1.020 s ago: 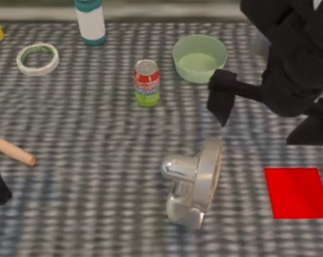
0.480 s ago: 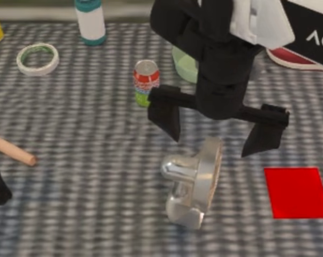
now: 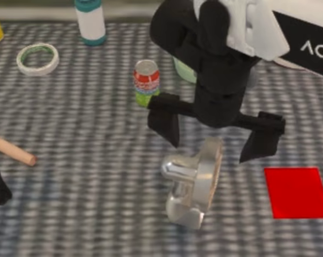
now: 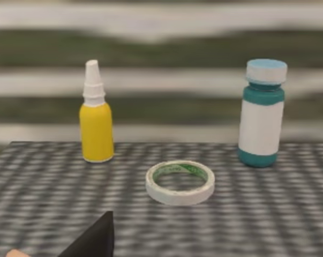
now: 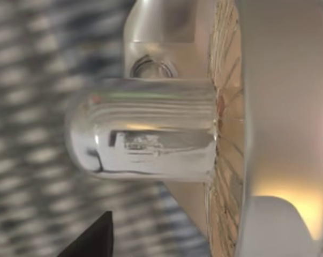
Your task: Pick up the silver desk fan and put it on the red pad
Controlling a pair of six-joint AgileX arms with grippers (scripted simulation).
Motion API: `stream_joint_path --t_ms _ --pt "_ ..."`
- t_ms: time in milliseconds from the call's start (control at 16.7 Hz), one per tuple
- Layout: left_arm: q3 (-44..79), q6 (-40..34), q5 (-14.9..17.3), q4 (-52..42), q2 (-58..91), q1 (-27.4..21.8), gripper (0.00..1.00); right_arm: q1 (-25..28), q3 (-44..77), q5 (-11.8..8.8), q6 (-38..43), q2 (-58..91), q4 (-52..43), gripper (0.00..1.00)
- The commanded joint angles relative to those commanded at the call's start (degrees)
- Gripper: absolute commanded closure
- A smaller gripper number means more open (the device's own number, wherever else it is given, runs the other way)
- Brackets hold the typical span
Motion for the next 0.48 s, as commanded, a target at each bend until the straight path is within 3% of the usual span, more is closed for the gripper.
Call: stream_joint_path --t_ms 480 --pt "0.0 0.0 0.0 0.0 0.0 0.0 0.00 0.2 -7.7 0.0 0.2 0.0 7.6 0.00"
